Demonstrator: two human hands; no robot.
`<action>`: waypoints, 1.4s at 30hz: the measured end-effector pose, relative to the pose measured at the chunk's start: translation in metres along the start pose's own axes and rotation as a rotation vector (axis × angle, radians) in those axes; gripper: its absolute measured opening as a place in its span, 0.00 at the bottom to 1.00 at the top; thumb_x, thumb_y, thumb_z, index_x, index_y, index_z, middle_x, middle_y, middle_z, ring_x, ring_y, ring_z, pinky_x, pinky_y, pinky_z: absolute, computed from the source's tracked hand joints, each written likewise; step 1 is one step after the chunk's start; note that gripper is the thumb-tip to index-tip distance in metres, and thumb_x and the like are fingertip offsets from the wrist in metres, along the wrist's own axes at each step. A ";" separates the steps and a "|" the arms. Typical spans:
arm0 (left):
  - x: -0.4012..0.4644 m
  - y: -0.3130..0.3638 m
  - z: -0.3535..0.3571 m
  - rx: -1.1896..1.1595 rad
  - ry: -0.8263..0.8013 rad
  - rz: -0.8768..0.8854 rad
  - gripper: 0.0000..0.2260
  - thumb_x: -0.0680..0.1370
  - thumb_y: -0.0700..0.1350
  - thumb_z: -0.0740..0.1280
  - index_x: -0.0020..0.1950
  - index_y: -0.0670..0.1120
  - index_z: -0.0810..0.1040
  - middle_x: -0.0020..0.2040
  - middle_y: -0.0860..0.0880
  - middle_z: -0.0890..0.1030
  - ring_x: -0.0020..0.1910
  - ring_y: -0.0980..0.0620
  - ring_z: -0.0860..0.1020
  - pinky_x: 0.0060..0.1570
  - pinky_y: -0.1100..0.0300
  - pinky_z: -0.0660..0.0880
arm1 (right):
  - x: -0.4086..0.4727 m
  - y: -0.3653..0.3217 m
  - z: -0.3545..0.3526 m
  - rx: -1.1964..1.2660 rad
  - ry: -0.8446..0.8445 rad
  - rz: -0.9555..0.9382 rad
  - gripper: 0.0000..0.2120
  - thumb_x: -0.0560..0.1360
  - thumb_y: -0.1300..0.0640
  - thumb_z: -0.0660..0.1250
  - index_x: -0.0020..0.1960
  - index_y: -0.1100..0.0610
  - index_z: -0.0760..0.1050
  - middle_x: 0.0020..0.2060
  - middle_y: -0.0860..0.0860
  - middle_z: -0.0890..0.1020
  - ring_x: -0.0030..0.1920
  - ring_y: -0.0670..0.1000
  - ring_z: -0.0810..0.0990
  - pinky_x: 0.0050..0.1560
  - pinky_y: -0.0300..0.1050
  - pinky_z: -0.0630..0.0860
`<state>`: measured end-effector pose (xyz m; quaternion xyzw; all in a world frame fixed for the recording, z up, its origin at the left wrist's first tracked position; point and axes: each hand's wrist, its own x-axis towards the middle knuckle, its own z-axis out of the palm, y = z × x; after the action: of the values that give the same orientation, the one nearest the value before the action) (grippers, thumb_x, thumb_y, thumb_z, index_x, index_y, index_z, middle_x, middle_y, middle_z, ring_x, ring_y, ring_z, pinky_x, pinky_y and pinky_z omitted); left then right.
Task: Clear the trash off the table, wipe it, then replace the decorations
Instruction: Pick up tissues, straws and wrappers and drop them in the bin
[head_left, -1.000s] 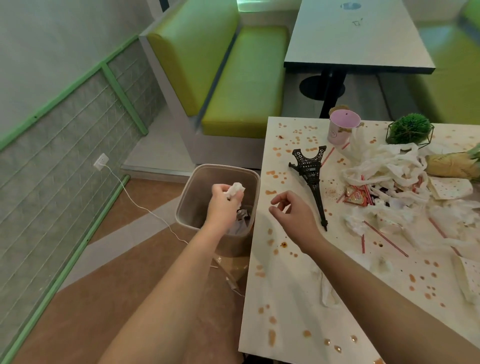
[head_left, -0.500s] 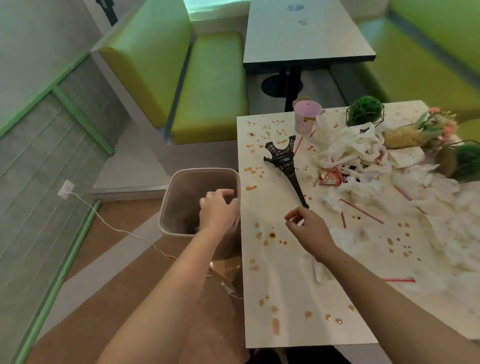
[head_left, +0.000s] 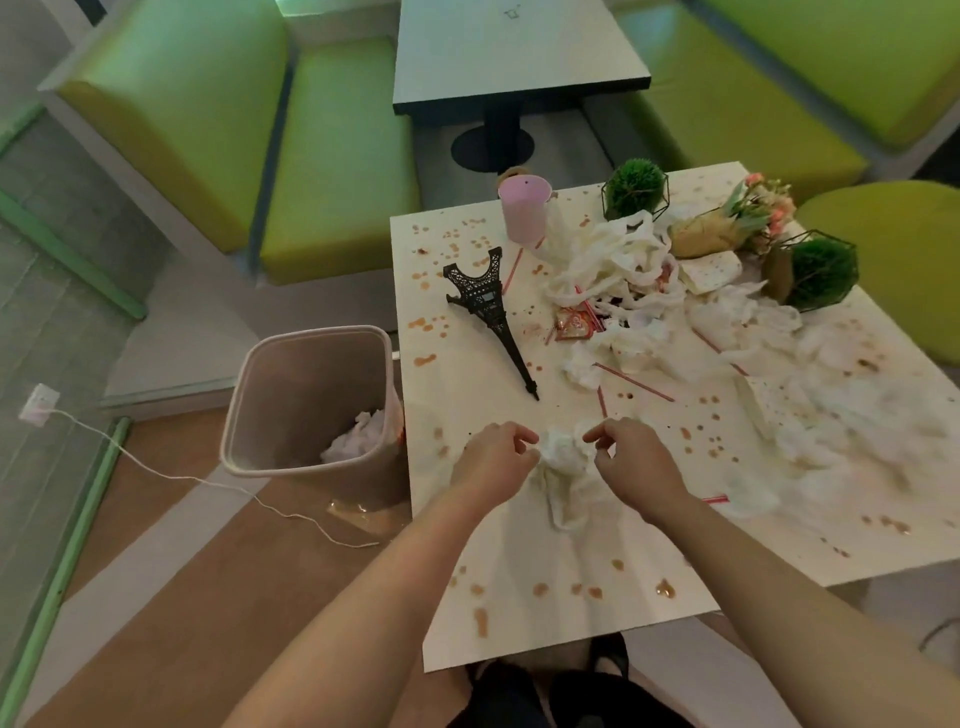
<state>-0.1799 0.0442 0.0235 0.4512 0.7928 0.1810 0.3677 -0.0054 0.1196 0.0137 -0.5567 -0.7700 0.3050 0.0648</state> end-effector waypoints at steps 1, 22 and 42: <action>0.000 0.001 0.010 0.008 -0.029 -0.003 0.13 0.79 0.52 0.64 0.63 0.56 0.76 0.57 0.54 0.75 0.56 0.52 0.76 0.56 0.52 0.76 | -0.001 0.006 -0.001 -0.029 -0.026 -0.003 0.14 0.76 0.61 0.63 0.57 0.50 0.79 0.49 0.47 0.78 0.44 0.47 0.76 0.38 0.40 0.69; 0.008 0.048 0.050 -0.357 0.193 -0.045 0.14 0.81 0.56 0.61 0.56 0.48 0.77 0.53 0.50 0.78 0.49 0.53 0.77 0.46 0.60 0.71 | 0.007 0.026 -0.026 0.403 -0.250 -0.124 0.28 0.73 0.47 0.73 0.70 0.42 0.68 0.59 0.41 0.73 0.55 0.43 0.75 0.47 0.37 0.72; -0.014 0.017 0.106 -0.023 0.172 -0.191 0.16 0.76 0.56 0.68 0.62 0.54 0.76 0.56 0.54 0.72 0.57 0.54 0.73 0.52 0.60 0.73 | 0.012 0.052 -0.053 0.570 -0.270 0.160 0.09 0.81 0.58 0.56 0.61 0.58 0.65 0.44 0.60 0.79 0.34 0.50 0.77 0.28 0.38 0.69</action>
<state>-0.0862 0.0364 -0.0299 0.3521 0.8587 0.1924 0.3190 0.0564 0.1619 0.0253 -0.5295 -0.6088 0.5836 0.0914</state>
